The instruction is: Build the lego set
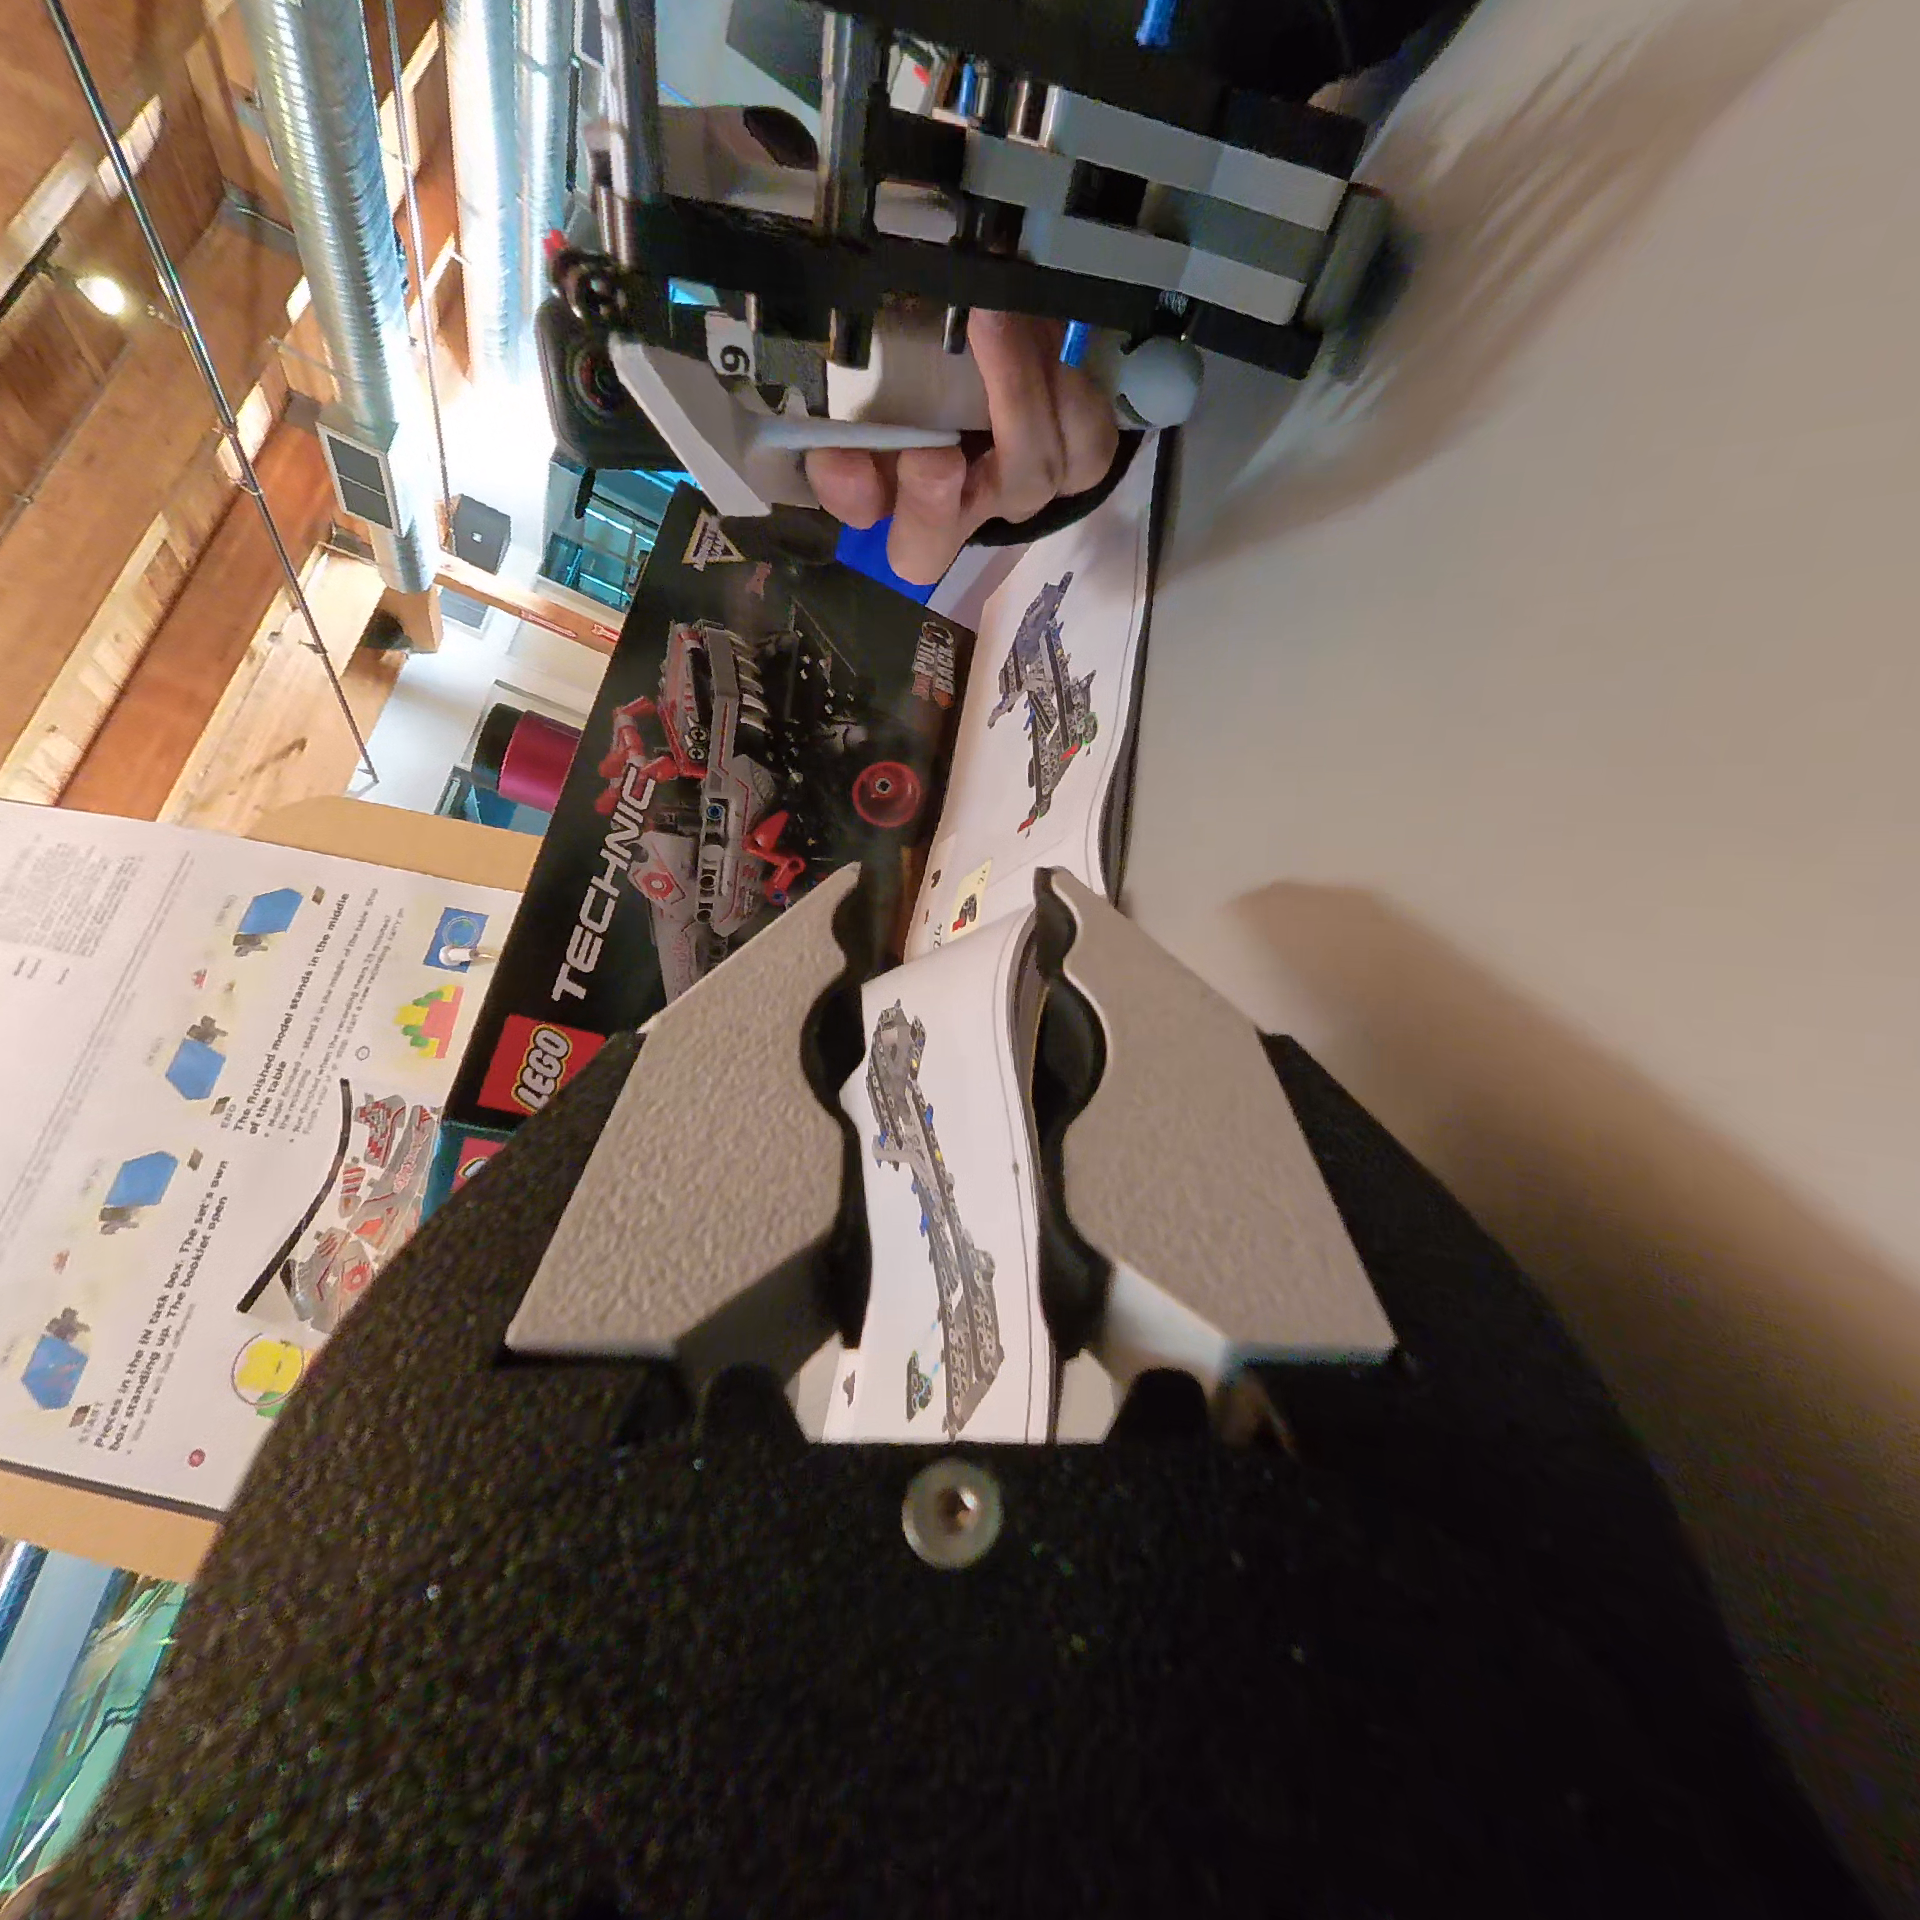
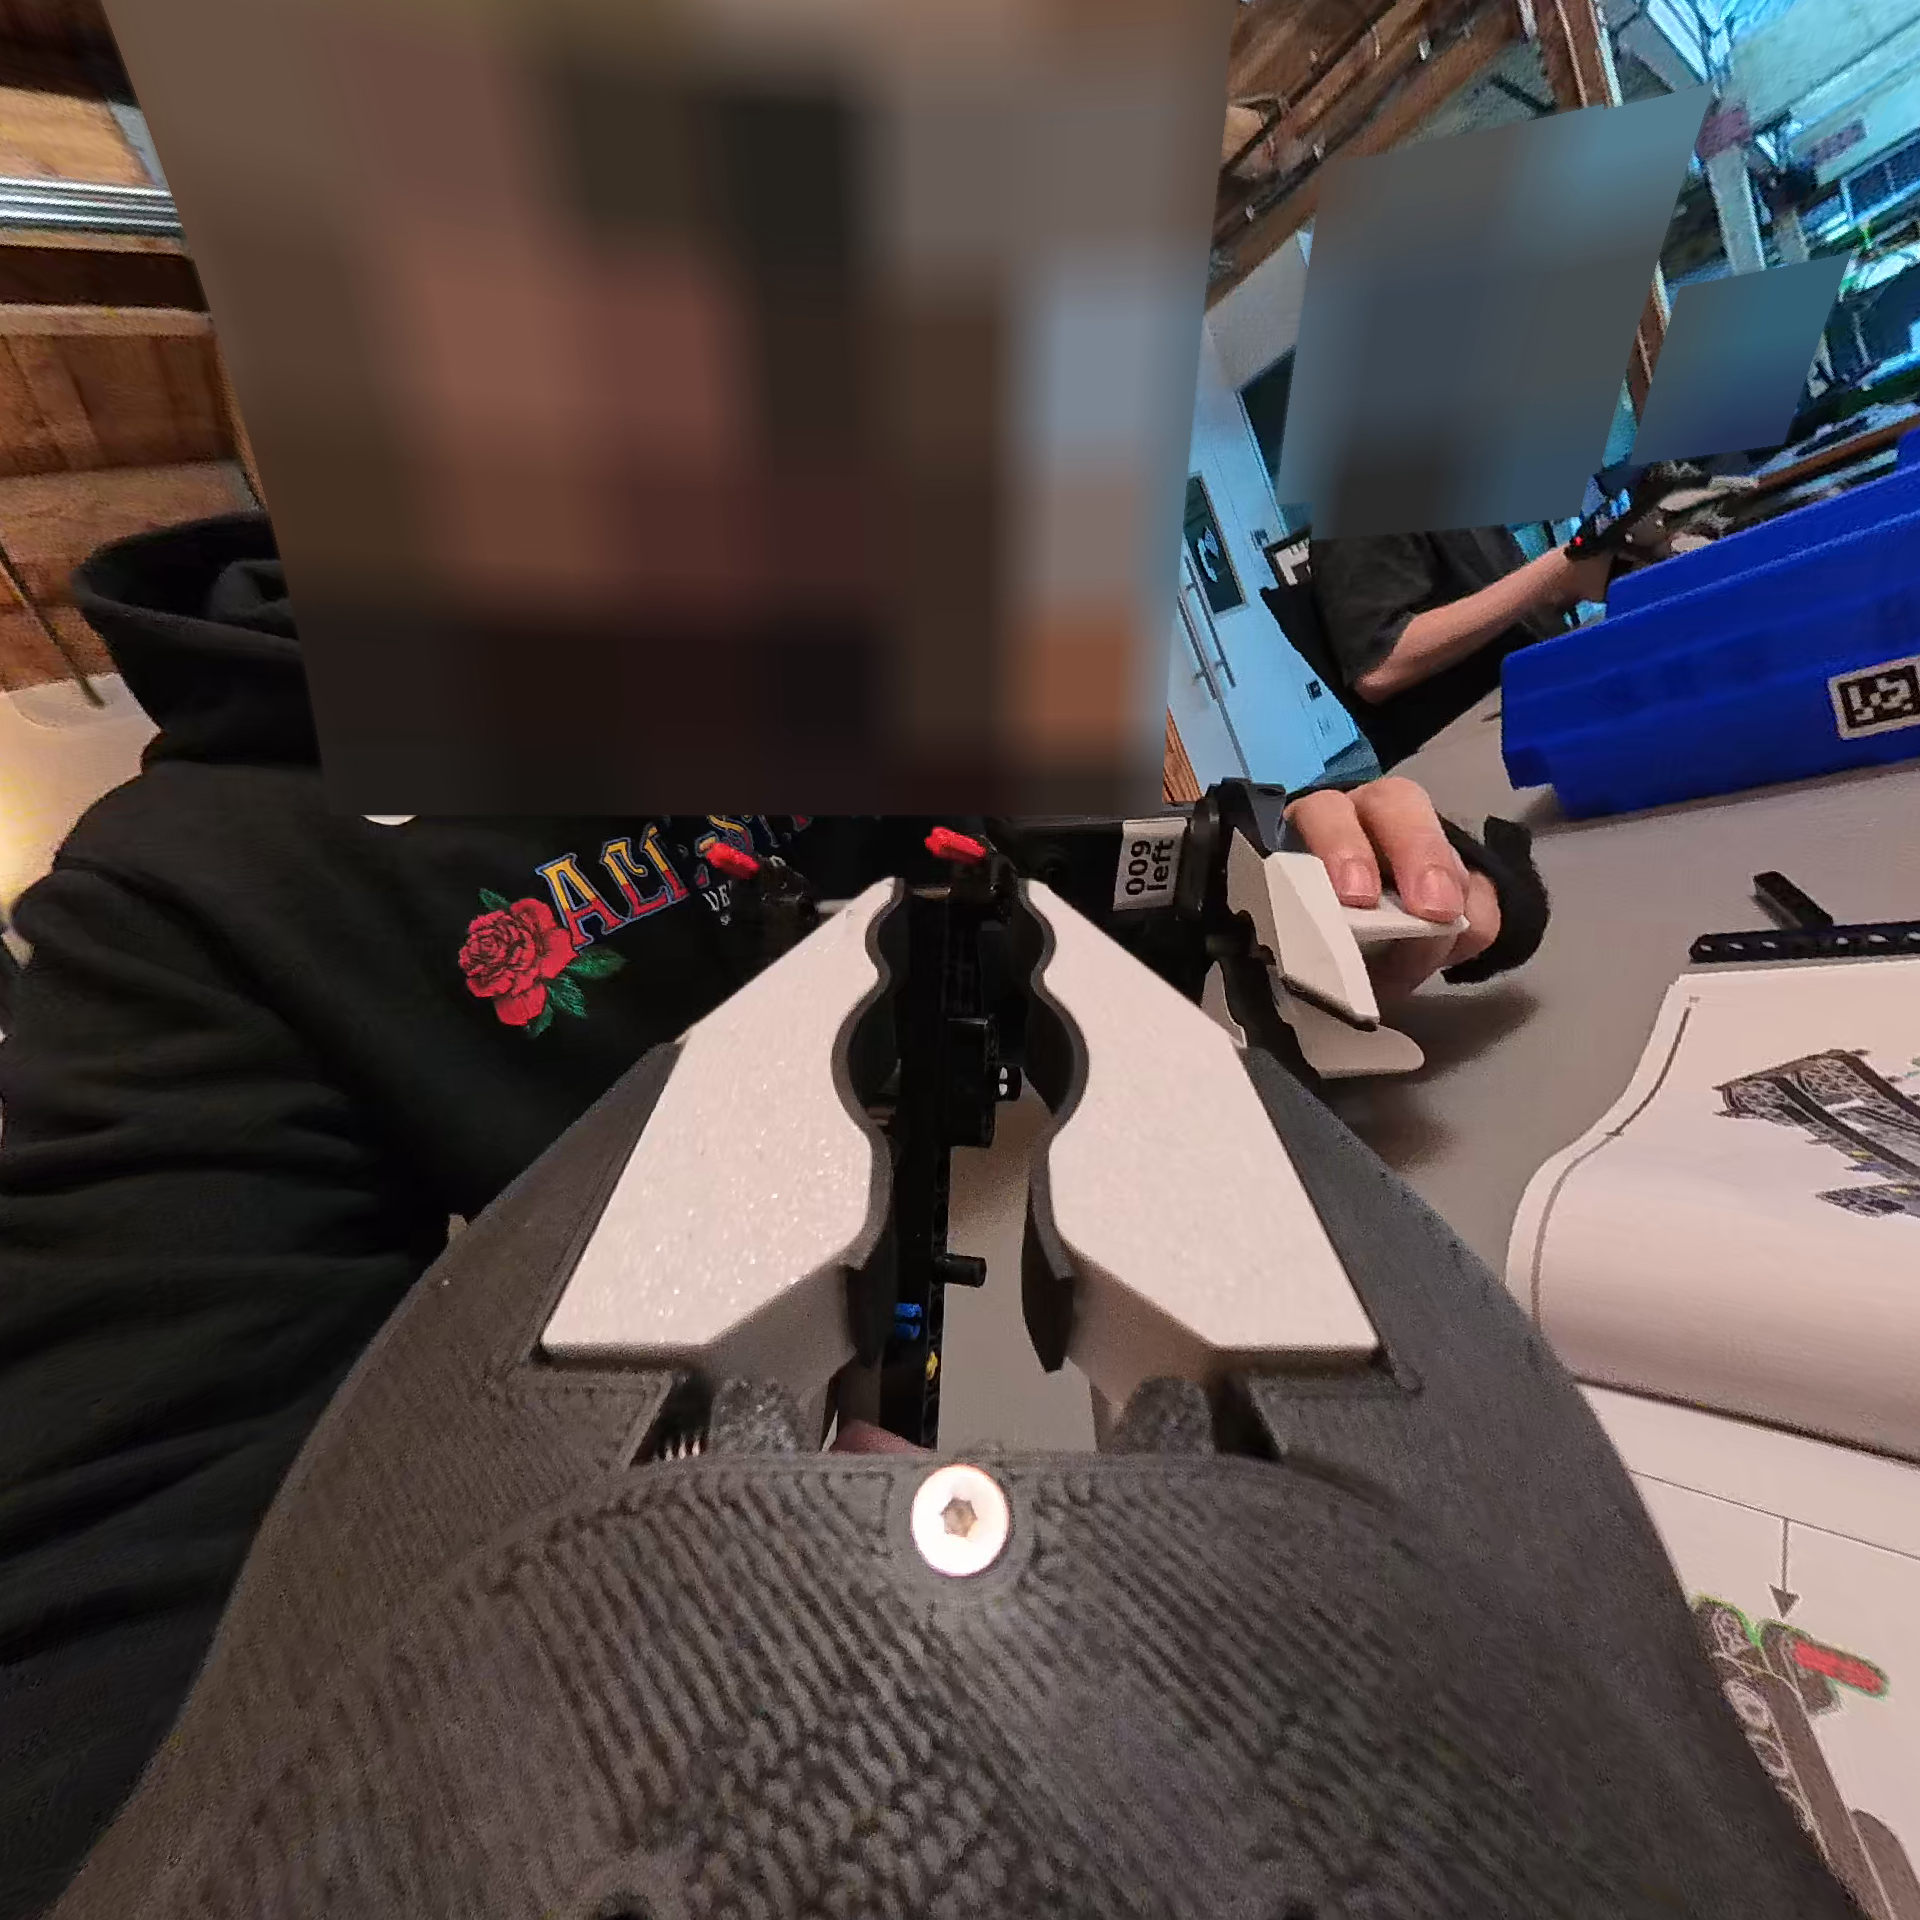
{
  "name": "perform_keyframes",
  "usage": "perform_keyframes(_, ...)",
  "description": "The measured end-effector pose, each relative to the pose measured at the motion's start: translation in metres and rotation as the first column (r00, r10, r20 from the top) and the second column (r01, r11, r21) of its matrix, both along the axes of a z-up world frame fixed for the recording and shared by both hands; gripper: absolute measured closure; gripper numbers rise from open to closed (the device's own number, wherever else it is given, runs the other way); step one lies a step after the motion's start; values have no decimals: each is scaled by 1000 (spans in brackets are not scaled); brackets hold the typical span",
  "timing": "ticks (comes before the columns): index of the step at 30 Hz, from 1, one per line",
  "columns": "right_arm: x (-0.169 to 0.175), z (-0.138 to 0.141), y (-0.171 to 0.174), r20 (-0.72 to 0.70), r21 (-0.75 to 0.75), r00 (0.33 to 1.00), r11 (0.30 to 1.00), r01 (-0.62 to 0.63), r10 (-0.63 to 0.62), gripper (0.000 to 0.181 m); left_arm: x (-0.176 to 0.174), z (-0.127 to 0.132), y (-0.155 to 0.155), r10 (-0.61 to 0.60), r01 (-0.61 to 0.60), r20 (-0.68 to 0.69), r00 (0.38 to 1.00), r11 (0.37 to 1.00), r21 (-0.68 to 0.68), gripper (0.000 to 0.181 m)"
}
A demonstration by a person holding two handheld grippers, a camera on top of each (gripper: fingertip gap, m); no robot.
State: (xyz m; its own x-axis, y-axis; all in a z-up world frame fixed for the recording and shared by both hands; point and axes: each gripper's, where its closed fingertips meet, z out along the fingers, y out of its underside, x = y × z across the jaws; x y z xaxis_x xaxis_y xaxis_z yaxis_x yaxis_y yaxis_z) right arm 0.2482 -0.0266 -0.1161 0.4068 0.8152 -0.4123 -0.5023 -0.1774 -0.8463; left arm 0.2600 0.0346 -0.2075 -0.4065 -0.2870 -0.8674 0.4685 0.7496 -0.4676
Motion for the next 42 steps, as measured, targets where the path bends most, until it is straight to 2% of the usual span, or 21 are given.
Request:
perform_keyframes(7,-1,3,-5,-4,31,1000,999,-12,12,165,-1,1,-1,-2,2,3,1000,1000,-5,155)
perform_keyframes(12,-5,-3,4,34,-29,999,1000,-1,2,165,-8,14,-4,-38,39,10,999,998,-55,156)
perform_keyframes(15,-19,-22,23,150,-183,989,983,22,6,164,-22,31,-5,-123,115,-41,992,982,-147,153)
perform_keyframes(17,-36,-37,32,210,-279,975,960,-11,72,165,-32,41,-5,-187,167,-85,979,966,-198,151)
perform_keyframes(19,-53,-48,37,224,-365,962,928,-69,159,164,-39,43,-5,-241,208,-145,960,955,-213,150)
perform_keyframes(22,-65,-59,47,243,-439,945,894,-93,217,164,-51,40,-7,-304,263,-208,930,943,-203,150)
perform_keyframes(30,-77,-63,42,196,-488,936,857,-165,291,164,-71,30,-17,-407,353,-336,850,911,-212,150)
perform_keyframes(37,-87,-64,37,157,-506,924,831,-229,350,164,-76,25,-24,-425,386,-342,838,905,-179,151)
perform_keyframes(42,-87,-64,36,129,-506,925,826,-248,358,164,-76,25,-27,-403,385,-297,866,915,-119,150)
